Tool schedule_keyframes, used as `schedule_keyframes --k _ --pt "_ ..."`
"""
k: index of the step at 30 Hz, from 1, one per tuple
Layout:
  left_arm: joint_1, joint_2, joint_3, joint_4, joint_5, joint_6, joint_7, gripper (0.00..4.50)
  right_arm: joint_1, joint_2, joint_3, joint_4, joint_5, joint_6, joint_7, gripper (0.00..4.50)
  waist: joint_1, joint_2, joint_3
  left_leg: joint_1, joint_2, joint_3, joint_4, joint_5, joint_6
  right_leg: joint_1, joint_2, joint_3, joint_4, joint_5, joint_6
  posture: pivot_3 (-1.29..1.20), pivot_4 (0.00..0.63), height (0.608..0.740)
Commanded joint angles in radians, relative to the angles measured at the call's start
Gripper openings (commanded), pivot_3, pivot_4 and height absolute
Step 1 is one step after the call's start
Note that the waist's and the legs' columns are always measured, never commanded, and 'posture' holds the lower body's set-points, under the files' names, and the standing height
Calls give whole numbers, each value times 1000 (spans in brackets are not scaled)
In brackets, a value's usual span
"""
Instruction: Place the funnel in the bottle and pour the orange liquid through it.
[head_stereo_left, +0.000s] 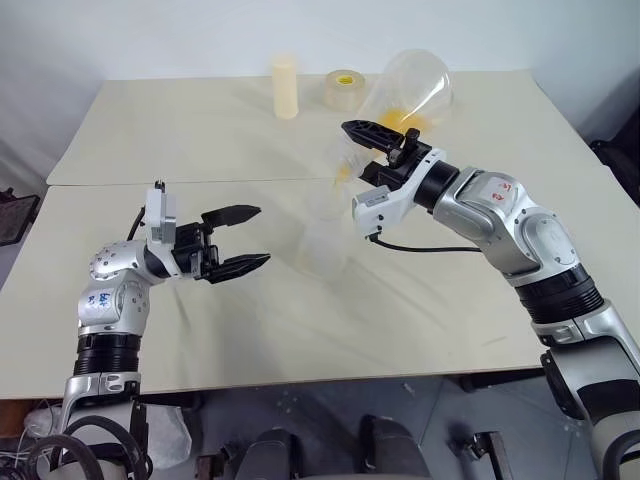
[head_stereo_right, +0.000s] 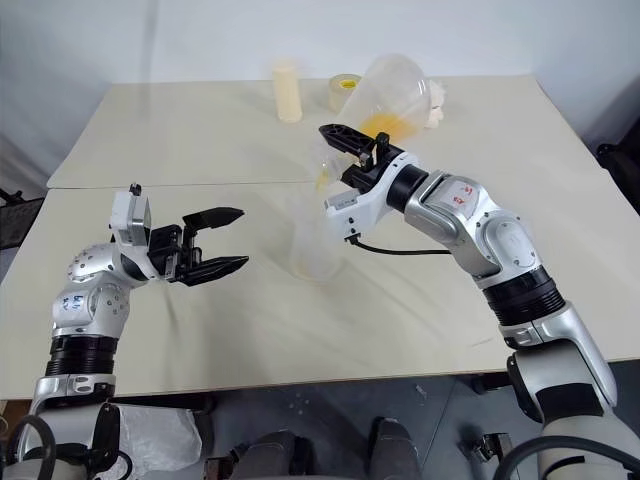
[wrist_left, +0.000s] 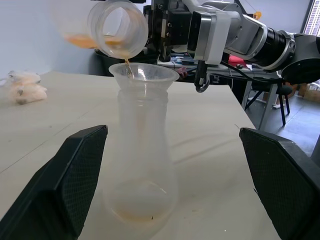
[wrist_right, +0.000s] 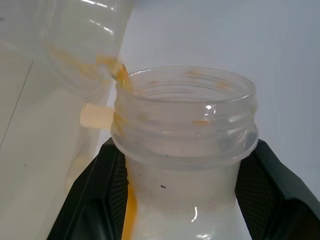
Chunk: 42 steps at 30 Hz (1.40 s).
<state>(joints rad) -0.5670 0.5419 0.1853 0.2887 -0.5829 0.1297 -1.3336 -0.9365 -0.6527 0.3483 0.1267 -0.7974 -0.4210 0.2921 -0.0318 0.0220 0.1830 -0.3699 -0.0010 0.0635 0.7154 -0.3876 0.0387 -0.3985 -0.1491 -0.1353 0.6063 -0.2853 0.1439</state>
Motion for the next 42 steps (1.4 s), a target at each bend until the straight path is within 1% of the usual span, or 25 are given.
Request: schedule_keyframes --k 1,13,28,42 --pt "-18 2 3 -12 -2 -12 -3 4500 -30 -19 -37 -28 -5 -19 -24 2466 0 0 0 0 0 0 0 0 0 0 0 0 0 0 0 0 150 740" --pt "-17 8 3 -21 -3 -4 -2 4500 -33 -30 -35 -39 -33 -66 -43 2466 0 0 0 0 0 0 0 0 0 0 0 0 0 0 0 0 150 740" --pt "-33 4 0 -4 1 -9 -2 4500 -67 -47 -26 8 -112 -117 -111 2466 0 0 0 0 1 0 0 0 0 0 0 0 0 0 0 0 150 740" --pt "-57 -4 -6 25 3 -20 -9 4500 -94 -53 -19 44 -145 -164 -145 2466 0 0 0 0 1 0 0 0 0 0 0 0 0 0 0 0 150 740"
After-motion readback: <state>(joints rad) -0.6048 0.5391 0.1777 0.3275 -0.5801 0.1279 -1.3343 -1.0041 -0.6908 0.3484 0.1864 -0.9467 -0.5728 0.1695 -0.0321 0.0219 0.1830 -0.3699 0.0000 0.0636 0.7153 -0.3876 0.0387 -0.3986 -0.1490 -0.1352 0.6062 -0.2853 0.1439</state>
